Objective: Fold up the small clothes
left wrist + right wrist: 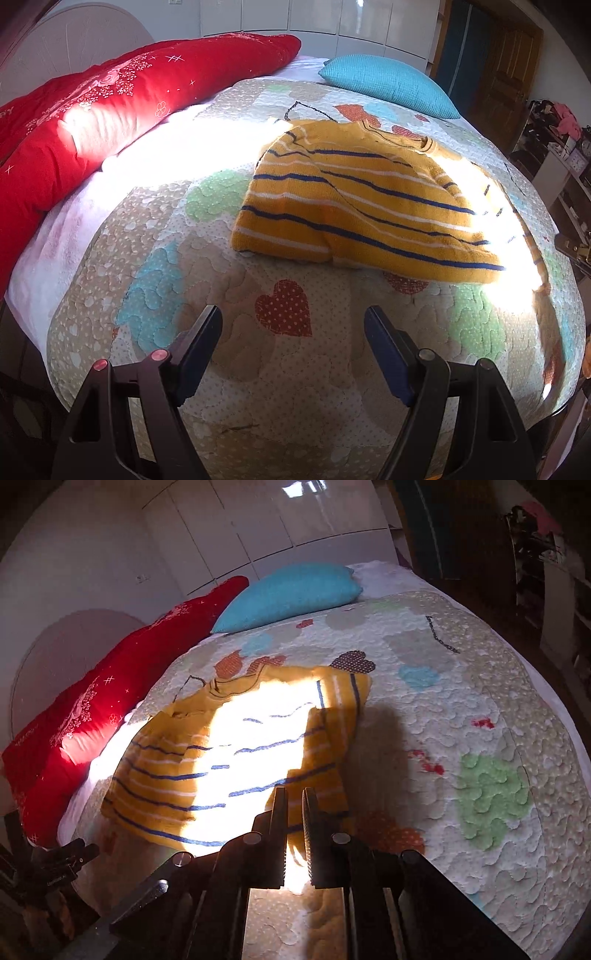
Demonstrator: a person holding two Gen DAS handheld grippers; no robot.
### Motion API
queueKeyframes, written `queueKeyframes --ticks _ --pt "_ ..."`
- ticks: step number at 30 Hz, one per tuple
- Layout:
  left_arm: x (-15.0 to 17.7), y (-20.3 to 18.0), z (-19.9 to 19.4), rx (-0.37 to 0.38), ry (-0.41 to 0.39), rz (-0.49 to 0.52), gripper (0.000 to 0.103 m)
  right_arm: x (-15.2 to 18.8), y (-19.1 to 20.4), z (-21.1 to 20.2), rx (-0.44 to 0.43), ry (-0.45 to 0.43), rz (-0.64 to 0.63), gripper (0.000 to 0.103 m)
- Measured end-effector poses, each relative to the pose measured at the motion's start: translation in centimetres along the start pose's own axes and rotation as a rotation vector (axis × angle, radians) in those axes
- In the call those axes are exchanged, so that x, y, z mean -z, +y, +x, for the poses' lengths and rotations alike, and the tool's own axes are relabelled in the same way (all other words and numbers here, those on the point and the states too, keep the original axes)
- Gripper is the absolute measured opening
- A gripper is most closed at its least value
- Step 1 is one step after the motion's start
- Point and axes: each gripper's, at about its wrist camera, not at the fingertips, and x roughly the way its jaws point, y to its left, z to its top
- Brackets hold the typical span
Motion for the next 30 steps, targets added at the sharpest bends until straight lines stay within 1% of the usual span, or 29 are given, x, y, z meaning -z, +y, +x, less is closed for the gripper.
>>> queueKeyframes --ticks 2,4,6,8,11,12,13,16,20,23,25,26,27,28,29,30 --pt "0.1 0.1 0.1 -0.004 0.001 0.006 0.078 -0.1 2.0 1.5 -0.048 0.013 -0.019 0.009" --pt "0.1 0.6 0.2 -0.012 -0.004 -0.003 0.078 -0.2 3.9 2.9 -0.077 0.029 -0.037 0.017" --pt "0.1 1.4 0.4 -0.012 -0.003 -0.028 0.078 -0.3 5.5 4.7 -0.088 0.046 -0.056 0.022" --pt "0.2 2.4 0.5 -0.010 0.002 -0.057 0.078 -0.5 6.3 6.7 -0.069 0.072 -0.069 0.022" --pt "0.4 3.6 0.7 -0.011 0.005 -0.084 0.078 -0.9 5.7 10.5 0.006 0.123 -0.063 0.026" --pt "0.5 4.0 0.7 -0.012 0.005 -0.089 0.078 -0.8 5.1 11.4 0.009 0.144 -0.041 0.026" --pt "0.5 4.4 0.8 -0.014 0.005 -0.095 0.078 -0.7 4.6 12.0 -0.008 0.148 -0.012 0.027" --pt "0.6 5.5 1.0 -0.016 0.005 -0.128 0.078 -0.5 3.7 11.9 -0.043 0.122 0.041 0.028" --pt "0.9 6.5 1.3 -0.010 0.002 -0.177 0.078 0.0 4.2 11.6 -0.028 0.096 0.000 0.029" --pt "1.1 6.5 0.8 -0.040 -0.034 -0.170 0.078 0.2 4.9 11.8 -0.020 0.076 -0.028 0.042" --pt "1.1 6.5 0.6 -0.058 -0.048 -0.153 0.078 0.5 5.8 11.8 -0.004 0.060 -0.066 0.058" --pt "1.0 6.6 0.6 -0.057 -0.048 -0.152 0.078 0.7 6.5 11.9 0.010 0.056 -0.097 0.063" --pt "1.0 6.8 0.5 -0.047 -0.046 -0.155 0.079 0.9 7.3 12.2 0.029 0.056 -0.133 0.071" --pt "1.0 7.1 0.5 -0.032 -0.040 -0.163 0.081 1.1 8.1 12.5 0.053 0.059 -0.170 0.077" --pt "1.0 7.4 0.5 -0.017 -0.033 -0.175 0.083 1.3 8.9 12.8 0.082 0.064 -0.209 0.080" --pt "1.0 7.7 0.4 -0.003 -0.030 -0.188 0.084 1.5 9.7 13.1 0.115 0.072 -0.251 0.085"
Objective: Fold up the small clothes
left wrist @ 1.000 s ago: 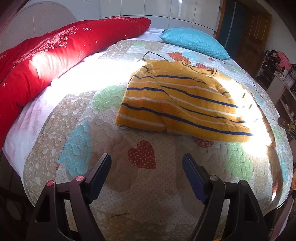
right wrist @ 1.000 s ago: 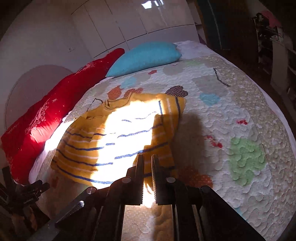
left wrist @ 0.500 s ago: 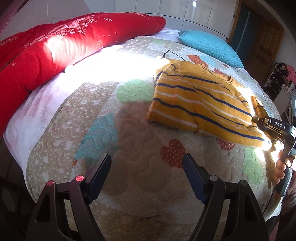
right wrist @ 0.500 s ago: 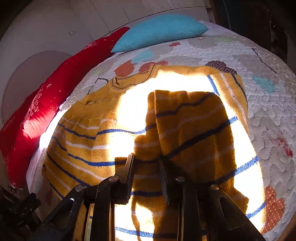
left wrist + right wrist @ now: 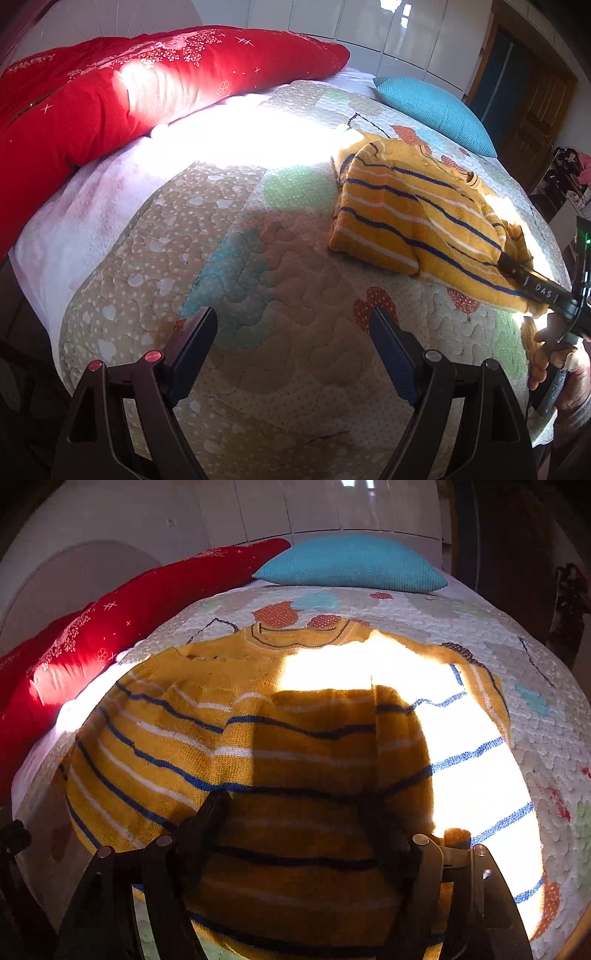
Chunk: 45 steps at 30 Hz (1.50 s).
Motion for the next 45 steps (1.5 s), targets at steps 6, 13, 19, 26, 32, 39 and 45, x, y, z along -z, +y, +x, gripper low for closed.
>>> queueKeyframes --ticks 6,13,19,26,32,39,45 --pt "0.0 1.5 -0.9 0.022 -0.015 -0.038 0.084 -1.0 1.9 0.3 0.124 0.097 -0.088 0.089" --pt "-0.1 4.7 -1.5 0.014 -0.045 -0.109 0.084 -0.4 11.4 -3.6 -0.027 0.023 -0.396 0.085" --pt "0.4 7.5 -1.7 -0.002 -0.049 -0.172 0.084 2.3 21.2 -1.6 0.008 -0.016 -0.696 0.061" --pt "0.9 9.9 -1.8 -0.021 -0.043 -0.229 0.084 0.3 26.0 4.2 0.142 0.019 -0.716 0.049" --pt "0.8 9.0 -1.8 -0.007 -0.035 -0.215 0.084 -1.0 26.8 5.2 0.146 0.017 -0.684 0.014" --pt "-0.4 5.8 -3.1 -0.004 -0.050 -0.136 0.084 -7.9 15.3 -4.1 -0.011 -0.176 -0.168 0.007" --pt "-1.1 1.1 -3.1 0.021 -0.050 -0.033 0.084 -5.0 -2.1 -10.9 -0.004 -0.254 0.287 0.006"
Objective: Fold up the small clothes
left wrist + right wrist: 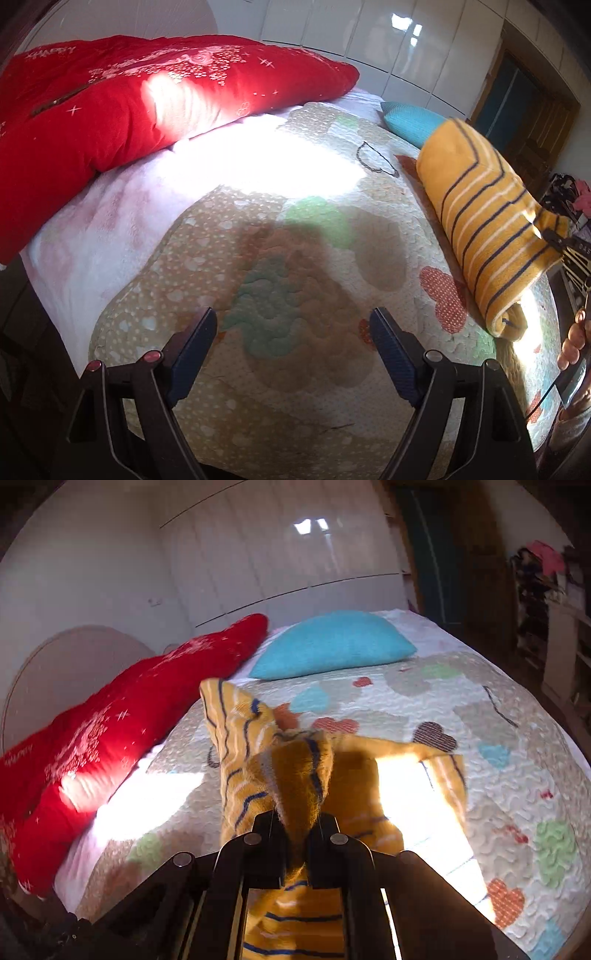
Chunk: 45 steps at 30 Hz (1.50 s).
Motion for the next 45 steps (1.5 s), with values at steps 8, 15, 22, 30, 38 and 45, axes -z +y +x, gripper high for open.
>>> queueKeyframes --ticks 8,15,22,30,38,45 --pt "0.2 -8.2 2.0 0.077 0.064 0.158 0.084 7.2 -13.0 -1.4 0.009 0.137 0.242 0.009" --pt "0.3 -14.9 1.8 0.119 0.049 0.313 0.084 7.5 -14.3 -3.8 -0.038 0.083 0.233 0.029" --pt "-0.2 -20.9 3.5 0.214 0.060 0.376 0.084 6.5 -16.8 -8.0 0.086 -0.047 0.242 0.033" --pt "0.6 -28.0 10.6 0.242 0.160 0.466 0.084 2.9 -13.2 -5.6 -0.044 -0.023 0.170 0.033" --pt "1.6 -26.9 12.0 0.234 0.238 0.417 0.094 -1.6 -11.4 4.1 -0.047 0.139 0.100 0.033" --pt "1.7 -24.1 7.2 0.230 0.120 0.418 0.094 0.4 -12.2 7.8 0.015 0.182 0.046 0.039"
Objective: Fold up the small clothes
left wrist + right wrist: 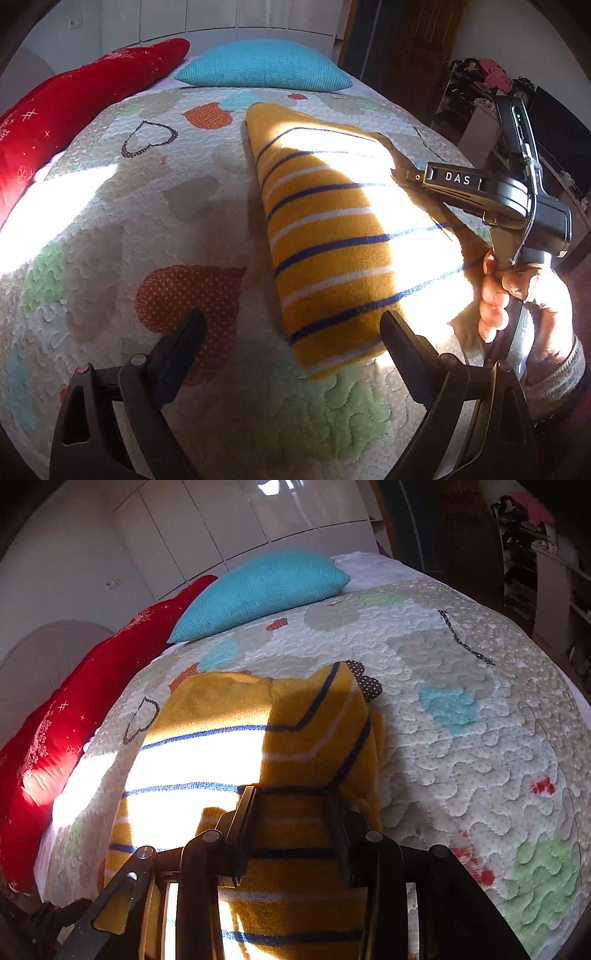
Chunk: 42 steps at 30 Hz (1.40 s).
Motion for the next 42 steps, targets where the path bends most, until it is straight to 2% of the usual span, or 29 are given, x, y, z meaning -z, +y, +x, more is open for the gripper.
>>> queueKeyframes --ticks 2,4,6,8,10,12,15,16,18,20,24,30,34,42 --pt "0.4 0.6 -1.4 -0.020 -0.029 -0.004 0.094 0.8 -0.1 -1.1 0.021 -0.020 -0.022 0.044" --pt "0.8 1.3 -2.9 -0.035 -0.058 -0.017 0.094 2.1 -0.4 -2.4 0.052 -0.027 -0.042 0.065" --pt "1.1 1.9 -4.4 -0.067 -0.100 -0.031 0.094 4.0 -1.4 -3.4 0.086 -0.003 -0.034 0.066" --pt "1.3 2.3 -6.2 -0.124 -0.163 -0.041 0.094 6.6 -2.9 -4.7 0.049 -0.001 0.016 0.066" --pt "1.5 2.3 -8.2 -0.234 -0.251 -0.047 0.096 8.8 -4.2 -6.5 0.024 -0.021 0.066 0.066" --pt "1.7 2.0 -10.4 -0.372 -0.361 -0.056 0.103 10.5 -4.7 -8.3 0.030 -0.046 0.085 0.066" --pt "1.9 1.2 -13.0 -0.519 -0.491 -0.033 0.103 12.6 -5.0 -10.4 0.052 -0.060 0.107 0.066" --pt "2.1 0.7 -13.7 -0.550 -0.530 -0.017 0.103 13.1 -5.0 -10.9 0.067 -0.065 0.105 0.066" --pt "1.9 -0.2 -14.9 -0.555 -0.575 0.027 0.103 13.8 -4.7 -12.0 0.089 -0.085 0.095 0.066" --pt "1.8 -1.1 -15.2 -0.512 -0.561 0.050 0.103 14.1 -4.3 -12.9 0.099 -0.103 0.095 0.066" --pt "1.5 -2.5 -13.6 -0.344 -0.442 0.076 0.103 14.2 -3.9 -14.6 0.083 -0.151 0.110 0.067" --pt "2.3 -4.5 -9.6 -0.383 -0.295 0.146 0.103 14.7 -3.8 -15.2 0.118 -0.172 0.100 0.068" --pt "3.2 -4.4 -7.7 -0.361 -0.211 0.155 0.103 15.0 -4.0 -15.0 0.129 -0.161 0.106 0.068" --pt "3.8 -3.9 -6.3 -0.305 -0.138 0.153 0.103 14.9 -2.8 -14.0 0.133 -0.137 0.076 0.069"
